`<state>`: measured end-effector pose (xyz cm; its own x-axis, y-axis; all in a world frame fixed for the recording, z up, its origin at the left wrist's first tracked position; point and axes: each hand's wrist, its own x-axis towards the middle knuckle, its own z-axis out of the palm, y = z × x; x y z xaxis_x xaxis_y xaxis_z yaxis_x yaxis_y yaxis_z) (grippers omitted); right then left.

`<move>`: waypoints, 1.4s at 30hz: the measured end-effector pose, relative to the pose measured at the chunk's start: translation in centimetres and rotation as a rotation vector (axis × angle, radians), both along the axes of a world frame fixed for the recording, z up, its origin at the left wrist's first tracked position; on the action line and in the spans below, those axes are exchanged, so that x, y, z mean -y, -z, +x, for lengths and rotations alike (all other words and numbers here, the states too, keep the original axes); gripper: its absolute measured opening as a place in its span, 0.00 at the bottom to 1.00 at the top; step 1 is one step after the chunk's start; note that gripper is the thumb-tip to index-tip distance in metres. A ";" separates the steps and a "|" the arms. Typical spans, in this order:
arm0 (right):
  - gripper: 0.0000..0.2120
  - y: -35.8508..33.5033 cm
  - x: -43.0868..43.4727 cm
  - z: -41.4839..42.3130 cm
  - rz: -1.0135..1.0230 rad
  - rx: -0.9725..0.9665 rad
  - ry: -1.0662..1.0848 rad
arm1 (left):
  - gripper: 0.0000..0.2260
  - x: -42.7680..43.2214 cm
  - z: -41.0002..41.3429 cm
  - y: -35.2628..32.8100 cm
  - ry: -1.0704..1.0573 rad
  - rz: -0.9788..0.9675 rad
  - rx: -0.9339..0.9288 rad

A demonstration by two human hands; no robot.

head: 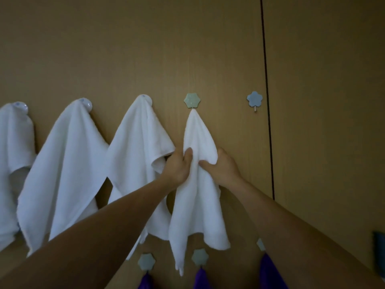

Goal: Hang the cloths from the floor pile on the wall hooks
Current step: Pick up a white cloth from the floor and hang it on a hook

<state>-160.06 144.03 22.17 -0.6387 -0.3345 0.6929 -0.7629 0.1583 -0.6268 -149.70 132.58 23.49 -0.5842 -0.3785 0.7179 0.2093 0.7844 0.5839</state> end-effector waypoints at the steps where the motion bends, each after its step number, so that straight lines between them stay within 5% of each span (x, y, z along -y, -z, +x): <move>1: 0.29 0.3 -0.2 0.1 0.024 0.015 0.010 | 0.23 -0.1 0.3 0.8 0.025 0.052 0.027; 9: 0.35 2.9 -2.1 4.4 0.083 0.123 0.108 | 0.25 -1.2 3.9 3.6 0.027 0.159 0.056; 12: 0.30 4.0 -3.0 7.2 0.077 0.069 0.219 | 0.24 -1.5 6.5 4.9 0.100 0.126 0.094; 25: 0.34 18.7 -13.7 24.0 0.429 0.299 0.515 | 0.23 -6.5 14.9 19.4 0.157 -0.159 0.682; 33: 0.35 33.8 -26.7 32.3 0.558 0.644 0.684 | 0.23 -19.4 20.5 36.3 0.400 -0.226 0.940; 38: 0.24 47.2 -35.9 41.1 0.565 0.887 0.722 | 0.23 -30.1 27.6 50.1 0.601 -0.261 1.179; 42: 0.27 59.0 -42.5 48.9 0.652 1.097 0.715 | 0.29 -37.3 34.5 62.0 0.697 -0.295 1.416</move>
